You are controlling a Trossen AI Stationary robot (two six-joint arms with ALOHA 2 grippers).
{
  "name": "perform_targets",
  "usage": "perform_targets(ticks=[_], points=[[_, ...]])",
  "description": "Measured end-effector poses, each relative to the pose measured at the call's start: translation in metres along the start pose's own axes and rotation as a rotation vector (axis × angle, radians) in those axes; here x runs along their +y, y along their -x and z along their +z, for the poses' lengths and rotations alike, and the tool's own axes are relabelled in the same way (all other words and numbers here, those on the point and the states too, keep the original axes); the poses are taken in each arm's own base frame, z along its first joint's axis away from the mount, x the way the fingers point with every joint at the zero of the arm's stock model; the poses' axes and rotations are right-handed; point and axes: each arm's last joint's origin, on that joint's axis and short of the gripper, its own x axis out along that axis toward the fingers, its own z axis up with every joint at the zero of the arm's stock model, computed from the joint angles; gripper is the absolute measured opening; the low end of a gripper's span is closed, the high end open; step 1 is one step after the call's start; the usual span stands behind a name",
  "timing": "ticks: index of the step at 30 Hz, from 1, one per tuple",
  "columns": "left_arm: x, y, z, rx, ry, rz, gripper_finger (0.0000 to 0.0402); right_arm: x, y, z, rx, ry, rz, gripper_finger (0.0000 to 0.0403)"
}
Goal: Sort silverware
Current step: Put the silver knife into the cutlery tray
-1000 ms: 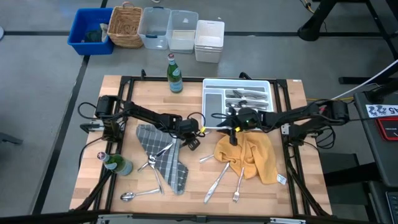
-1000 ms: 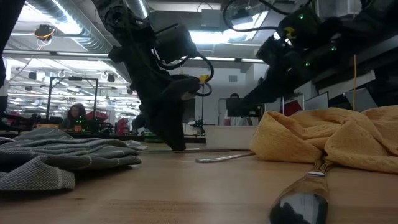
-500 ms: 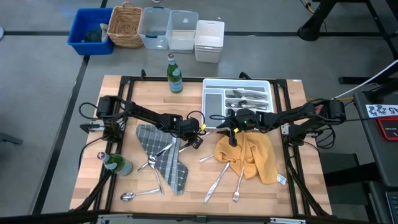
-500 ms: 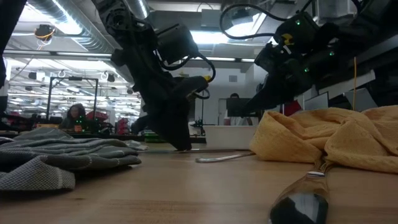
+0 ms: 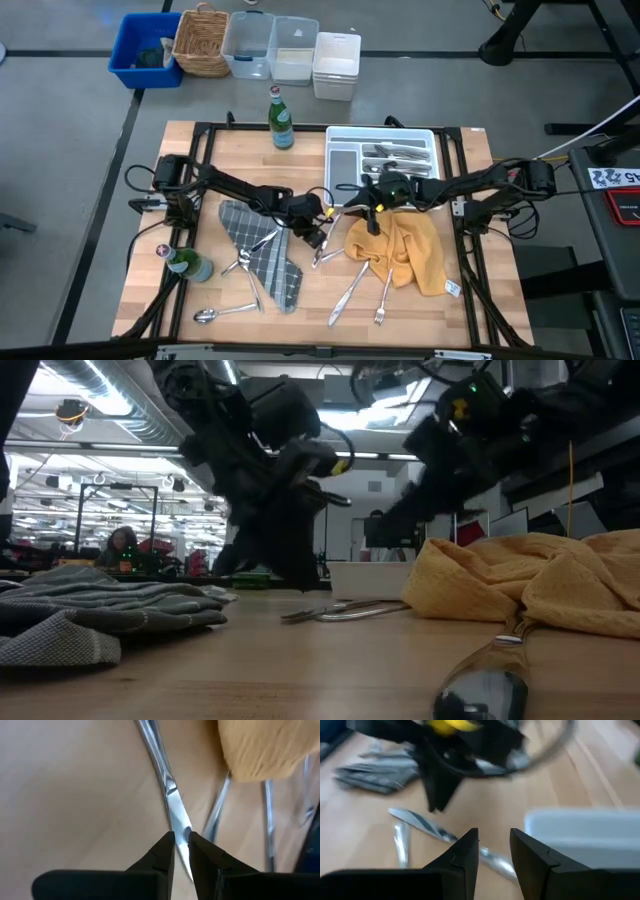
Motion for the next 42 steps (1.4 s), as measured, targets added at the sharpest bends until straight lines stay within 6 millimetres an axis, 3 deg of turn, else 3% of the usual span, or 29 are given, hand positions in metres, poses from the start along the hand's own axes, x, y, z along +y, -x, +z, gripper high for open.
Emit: perform_targets(ticks=[5, 12, 19, 25, 31, 36, 42], points=[[-0.007, 0.027, 0.012, -0.076, 0.035, -0.038, 0.0042, 0.005, -0.004, 0.032, 0.022, 0.173, 0.078, 0.0115], [-0.020, 0.097, 0.017, -0.294, -0.055, 0.033, 0.0042, 0.020, -0.002, 0.067, 0.152, 0.459, 0.147, 0.0115], [-0.018, 0.169, -0.001, -0.456, -0.050, 0.180, 0.0043, 0.016, -0.008, 0.080, 0.135, 0.554, 0.126, 0.0115], [-0.014, 0.215, -0.016, -0.574, -0.039, 0.224, 0.0043, 0.016, -0.043, 0.080, 0.295, 0.649, 0.190, 0.0115], [-0.006, 0.238, -0.029, -0.630, -0.035, 0.295, 0.0043, 0.019, -0.082, 0.083, 0.551, 0.755, 0.279, 0.0115], [0.000, 0.241, -0.034, -0.605, -0.038, 0.357, 0.0043, 0.026, -0.109, 0.075, 0.684, 0.855, 0.358, 0.0115], [0.006, 0.236, -0.037, -0.570, -0.043, 0.397, 0.0043, 0.040, -0.128, 0.061, 0.783, 0.992, 0.377, 0.0115]])
